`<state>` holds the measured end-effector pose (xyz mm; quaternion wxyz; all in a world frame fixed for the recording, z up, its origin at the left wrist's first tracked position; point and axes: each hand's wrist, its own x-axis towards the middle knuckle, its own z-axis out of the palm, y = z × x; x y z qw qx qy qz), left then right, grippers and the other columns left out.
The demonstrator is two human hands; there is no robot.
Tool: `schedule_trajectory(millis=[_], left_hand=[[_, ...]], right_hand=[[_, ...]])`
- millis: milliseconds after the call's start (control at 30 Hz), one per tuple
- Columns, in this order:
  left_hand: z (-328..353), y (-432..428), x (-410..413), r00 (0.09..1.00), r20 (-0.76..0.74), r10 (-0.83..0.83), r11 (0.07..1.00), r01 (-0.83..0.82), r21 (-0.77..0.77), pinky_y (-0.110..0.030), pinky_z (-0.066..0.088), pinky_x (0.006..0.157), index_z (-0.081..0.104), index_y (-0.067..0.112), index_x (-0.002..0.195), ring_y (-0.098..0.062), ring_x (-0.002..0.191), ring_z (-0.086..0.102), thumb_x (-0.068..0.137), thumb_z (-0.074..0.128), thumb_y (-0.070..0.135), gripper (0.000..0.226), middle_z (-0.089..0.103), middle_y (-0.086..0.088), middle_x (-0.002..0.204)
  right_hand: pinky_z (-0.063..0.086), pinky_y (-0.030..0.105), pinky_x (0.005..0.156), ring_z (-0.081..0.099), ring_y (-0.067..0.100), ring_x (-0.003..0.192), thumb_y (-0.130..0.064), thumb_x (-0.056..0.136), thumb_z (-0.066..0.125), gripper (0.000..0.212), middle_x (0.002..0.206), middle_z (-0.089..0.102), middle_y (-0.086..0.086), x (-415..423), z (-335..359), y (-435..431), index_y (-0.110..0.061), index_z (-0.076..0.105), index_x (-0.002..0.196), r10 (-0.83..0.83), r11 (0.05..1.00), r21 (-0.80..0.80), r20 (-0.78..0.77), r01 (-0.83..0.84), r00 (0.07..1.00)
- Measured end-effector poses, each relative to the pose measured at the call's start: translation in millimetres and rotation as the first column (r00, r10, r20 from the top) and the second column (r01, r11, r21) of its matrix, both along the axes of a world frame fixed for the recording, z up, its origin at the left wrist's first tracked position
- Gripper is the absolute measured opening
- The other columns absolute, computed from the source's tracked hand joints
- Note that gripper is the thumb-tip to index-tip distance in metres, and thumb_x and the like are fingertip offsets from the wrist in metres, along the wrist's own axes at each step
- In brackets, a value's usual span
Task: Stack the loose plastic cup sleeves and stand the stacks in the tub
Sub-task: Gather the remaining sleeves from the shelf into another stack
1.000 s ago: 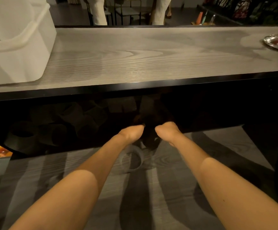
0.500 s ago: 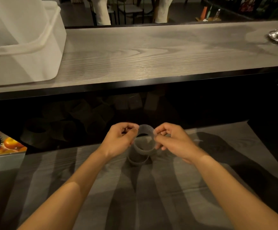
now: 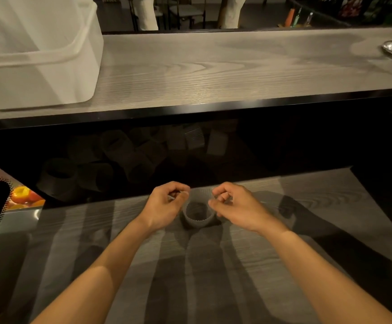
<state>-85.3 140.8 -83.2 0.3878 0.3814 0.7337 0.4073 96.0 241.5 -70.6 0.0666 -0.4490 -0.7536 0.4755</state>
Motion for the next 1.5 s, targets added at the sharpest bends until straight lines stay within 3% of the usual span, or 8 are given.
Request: schedule_trajectory(millis=[267,400,567,667,833,933,1100,1500], left_hand=[[0.9,44.1,0.6,0.944,0.212,0.252,0.963,-0.224,-0.149,-0.036,0.056,0.094,0.066,0.014,0.108,-0.015,0.094,0.066,0.100,0.061,0.032,0.021,0.068,-0.001,0.097],[-0.5,78.6,12.8,0.724,0.556,0.409,0.912,-0.350,-0.215,-0.037,0.046,0.109,0.059,0.008,0.127,-0.024,0.124,0.058,0.103,0.054,0.012,0.025,0.062,-0.008,0.128],[1.7,112.5,23.4,0.572,0.714,0.403,0.902,-0.379,-0.206,-0.036,0.044,0.095,0.060,0.012,0.129,-0.027,0.116,0.057,0.107,0.044,0.016,0.028,0.059,-0.014,0.139],[3.7,126.1,25.5,0.533,0.723,0.440,0.884,-0.401,-0.241,-0.037,0.042,0.097,0.059,0.010,0.134,-0.027,0.121,0.058,0.104,0.051,0.021,0.032,0.060,-0.013,0.138],[11.2,131.5,21.7,0.464,0.771,0.436,0.872,-0.429,-0.234,-0.039,0.046,0.099,0.064,0.014,0.112,-0.028,0.122,0.060,0.100,0.058,0.020,0.015,0.065,-0.013,0.131],[20.7,126.3,21.3,0.508,0.738,0.445,0.861,-0.470,-0.196,-0.042,0.045,0.109,0.062,0.020,0.097,-0.025,0.120,0.060,0.098,0.062,0.020,0.001,0.066,-0.008,0.121],[26.2,96.8,11.1,0.646,0.602,0.470,0.866,-0.469,-0.173,-0.028,0.047,0.077,0.066,0.019,0.097,-0.013,0.089,0.061,0.097,0.063,0.014,0.006,0.068,-0.003,0.103],[18.1,24.6,-4.4,0.930,0.367,0.010,1.000,-0.003,-0.021,-0.033,0.051,0.077,0.068,0.016,0.114,-0.016,0.081,0.064,0.095,0.068,0.016,0.019,0.069,-0.006,0.088]], right_hand=[[0.053,0.025,0.083,0.061,0.011,0.103,-0.024,0.097,0.062,0.027,0.117,0.060,-0.003,-12.5,4.3,28.9,-0.017,0.061,0.123,-0.084,0.971,0.231,0.094,0.061,0.992],[0.052,0.039,0.086,0.064,0.027,0.092,-0.024,0.097,0.059,0.024,0.081,0.062,0.006,-29.2,12.8,56.2,-0.009,0.060,0.078,-0.111,0.951,0.309,0.269,0.023,0.957],[0.023,0.047,0.122,0.019,0.033,0.151,-0.026,0.095,0.060,0.074,0.164,0.022,0.013,-49.8,16.3,91.6,-0.019,0.023,0.158,0.005,0.936,0.326,0.356,-0.129,0.934],[0.008,0.041,0.126,0.005,0.030,0.155,-0.034,0.101,0.054,0.078,0.168,0.006,0.010,-56.8,19.9,106.0,-0.019,0.007,0.161,0.062,0.909,0.362,0.375,-0.208,0.925],[0.024,0.038,0.120,0.032,0.030,0.146,-0.040,0.101,0.056,0.064,0.158,0.037,0.011,-56.6,7.7,107.4,-0.019,0.031,0.155,-0.002,0.966,0.251,0.249,-0.063,0.968],[0.034,0.035,0.112,0.045,0.027,0.137,-0.042,0.094,0.065,0.060,0.147,0.050,0.007,-55.5,6.4,100.2,-0.020,0.045,0.147,-0.189,0.976,0.102,-0.040,0.192,0.981],[0.057,0.043,0.092,0.066,0.027,0.099,-0.031,0.090,0.068,0.032,0.114,0.070,0.012,-36.7,5.8,77.7,-0.009,0.068,0.114,-0.435,0.898,-0.122,-0.095,0.423,0.895],[0.049,0.032,0.065,0.055,0.006,0.064,-0.026,0.085,0.077,0.020,0.071,0.060,-0.003,5.3,11.7,18.5,-0.013,0.062,0.084,-0.041,0.999,0.019,-0.096,0.043,0.995]])
